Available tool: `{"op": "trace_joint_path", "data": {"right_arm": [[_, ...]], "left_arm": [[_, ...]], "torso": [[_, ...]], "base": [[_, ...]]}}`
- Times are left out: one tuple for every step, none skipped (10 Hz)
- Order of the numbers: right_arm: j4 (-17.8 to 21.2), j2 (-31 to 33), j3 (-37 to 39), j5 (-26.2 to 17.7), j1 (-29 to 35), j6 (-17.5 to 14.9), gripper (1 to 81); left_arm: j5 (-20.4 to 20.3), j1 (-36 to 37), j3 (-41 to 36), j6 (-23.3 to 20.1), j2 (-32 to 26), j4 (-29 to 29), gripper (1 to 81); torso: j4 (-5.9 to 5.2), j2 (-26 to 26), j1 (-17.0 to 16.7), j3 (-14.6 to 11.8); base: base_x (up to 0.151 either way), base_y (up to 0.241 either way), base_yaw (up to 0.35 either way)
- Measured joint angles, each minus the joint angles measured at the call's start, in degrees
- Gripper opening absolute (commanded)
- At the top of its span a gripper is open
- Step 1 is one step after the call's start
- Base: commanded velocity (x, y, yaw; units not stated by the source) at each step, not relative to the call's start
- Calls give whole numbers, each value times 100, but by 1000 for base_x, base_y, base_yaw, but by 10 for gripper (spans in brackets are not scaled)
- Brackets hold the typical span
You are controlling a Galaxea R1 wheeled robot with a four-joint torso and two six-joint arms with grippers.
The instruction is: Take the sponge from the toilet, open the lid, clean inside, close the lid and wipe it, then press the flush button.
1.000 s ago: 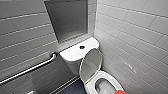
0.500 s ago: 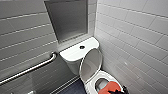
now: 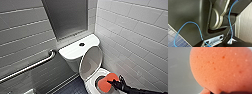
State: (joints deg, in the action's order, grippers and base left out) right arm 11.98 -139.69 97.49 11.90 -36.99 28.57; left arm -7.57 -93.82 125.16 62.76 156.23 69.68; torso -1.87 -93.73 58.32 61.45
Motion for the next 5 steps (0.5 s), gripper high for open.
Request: {"op": "trace_joint_path", "data": {"right_arm": [[72,-24,111,-29,46,2,10],[135,-46,194,-52,91,2,10],[177,-59,271,-71,132,11,10],[193,-63,293,-61,204,50,10],[196,-111,364,-63,278,89,10]], "left_arm": [[-2,-6,2,0,0,0,811],[0,-6,11,-2,0,2,811],[-2,-20,33,-2,16,2,811],[-6,-12,96,-5,60,0,811],[-6,-22,160,-11,110,2,811]], "torso": [[0,0,0,138],[0,0,0,264],[0,5,2,323],[0,5,2,360],[0,6,2,360]], "base": [[0,0,0],[0,0,0],[0,0,0],[0,0,0],[0,0,0]]}}
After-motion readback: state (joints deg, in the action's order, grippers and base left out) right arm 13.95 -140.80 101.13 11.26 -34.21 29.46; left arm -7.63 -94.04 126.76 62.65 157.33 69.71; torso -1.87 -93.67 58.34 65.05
